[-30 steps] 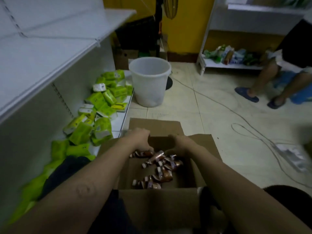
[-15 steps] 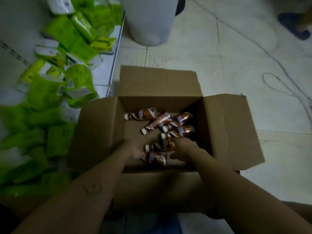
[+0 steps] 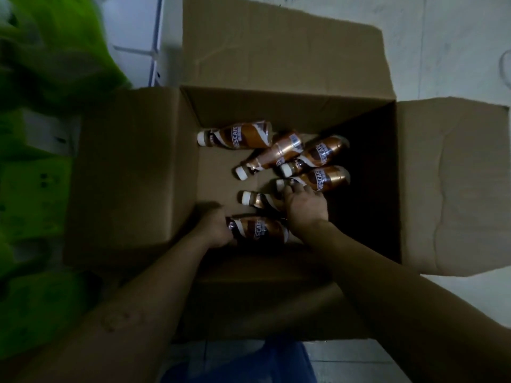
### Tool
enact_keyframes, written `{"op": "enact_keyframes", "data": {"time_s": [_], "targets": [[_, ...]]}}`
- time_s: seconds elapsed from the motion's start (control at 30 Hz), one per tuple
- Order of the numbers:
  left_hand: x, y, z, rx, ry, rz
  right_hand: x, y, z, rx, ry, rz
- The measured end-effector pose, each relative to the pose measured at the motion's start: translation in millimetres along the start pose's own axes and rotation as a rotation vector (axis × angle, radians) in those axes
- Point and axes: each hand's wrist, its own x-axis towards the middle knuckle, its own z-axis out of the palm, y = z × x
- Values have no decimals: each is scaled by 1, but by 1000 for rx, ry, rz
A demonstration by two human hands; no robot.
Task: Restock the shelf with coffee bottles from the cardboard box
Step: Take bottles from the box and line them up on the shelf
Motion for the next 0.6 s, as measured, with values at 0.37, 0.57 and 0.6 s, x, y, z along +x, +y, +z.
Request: {"op": "enact_keyframes", "data": {"time_s": [0.37, 0.57, 0.6], "targets": [[-10, 5, -8, -80, 47, 183, 3, 0, 4, -44, 12, -5], [-53, 48, -19, 168, 71, 279, -24, 30, -9, 601, -112, 193], [-61, 57, -21, 220, 111, 288, -32, 35, -14, 741, -116, 251]]}}
